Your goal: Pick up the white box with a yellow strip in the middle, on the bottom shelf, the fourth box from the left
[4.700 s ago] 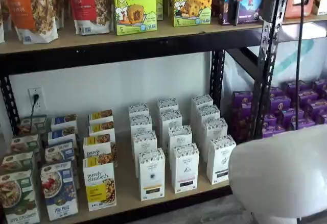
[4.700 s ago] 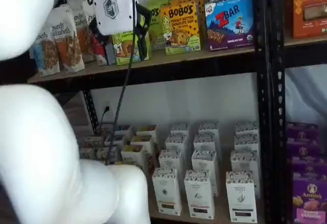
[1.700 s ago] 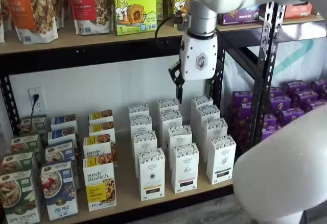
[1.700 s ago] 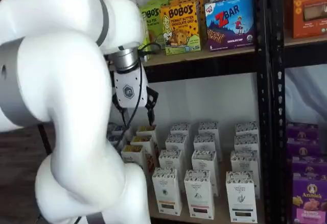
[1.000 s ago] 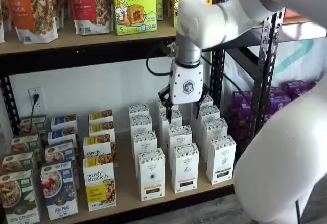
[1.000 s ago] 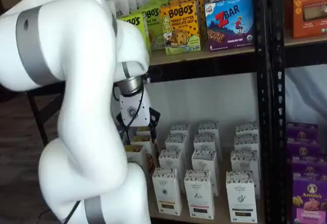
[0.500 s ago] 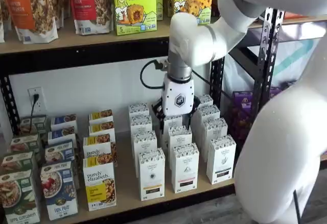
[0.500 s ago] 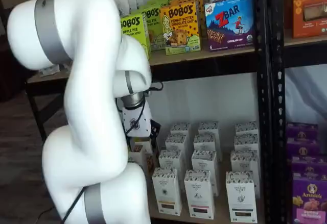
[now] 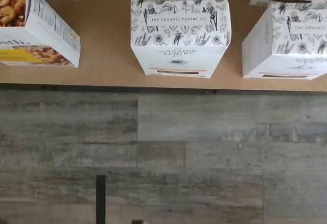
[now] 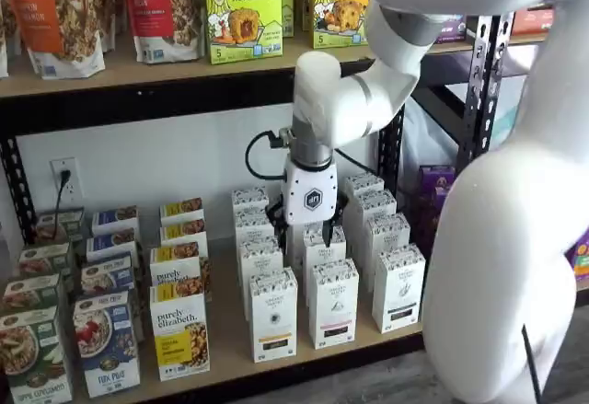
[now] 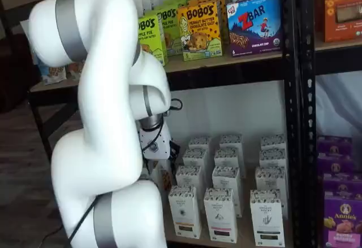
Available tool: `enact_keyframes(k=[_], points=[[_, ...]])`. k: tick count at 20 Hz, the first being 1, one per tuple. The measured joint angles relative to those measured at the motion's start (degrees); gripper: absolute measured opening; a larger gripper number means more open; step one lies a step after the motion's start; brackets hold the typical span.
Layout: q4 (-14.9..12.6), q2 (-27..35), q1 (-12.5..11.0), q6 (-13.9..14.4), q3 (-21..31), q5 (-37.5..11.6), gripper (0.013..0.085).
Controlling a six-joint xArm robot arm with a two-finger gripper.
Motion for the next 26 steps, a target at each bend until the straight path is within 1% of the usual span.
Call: enact_keyframes(k=[2,4,5,13,19,25,26], points=[[-0.07,1.92,-0.04,0.0,-0.73,-1.19,0.085],[1.05,4.09,-0.21,-1.15,-1.52,-2.79,0.085],[1.14,5.39,-0.33,-1.35,-2.11,-3.51,0.085],[2.18,12.23,-0.93,-2.96,-6.13,-5.75,0.085],[6.21,18.84,-1.47,-7.18,-11.94,-7.16,0.085],[7.64,24.43,-2.11,-9.08,-17.8,-6.5,0.085],[7.56,25.55,-2.19,-9.08,-18.84,-6.47,0.085]])
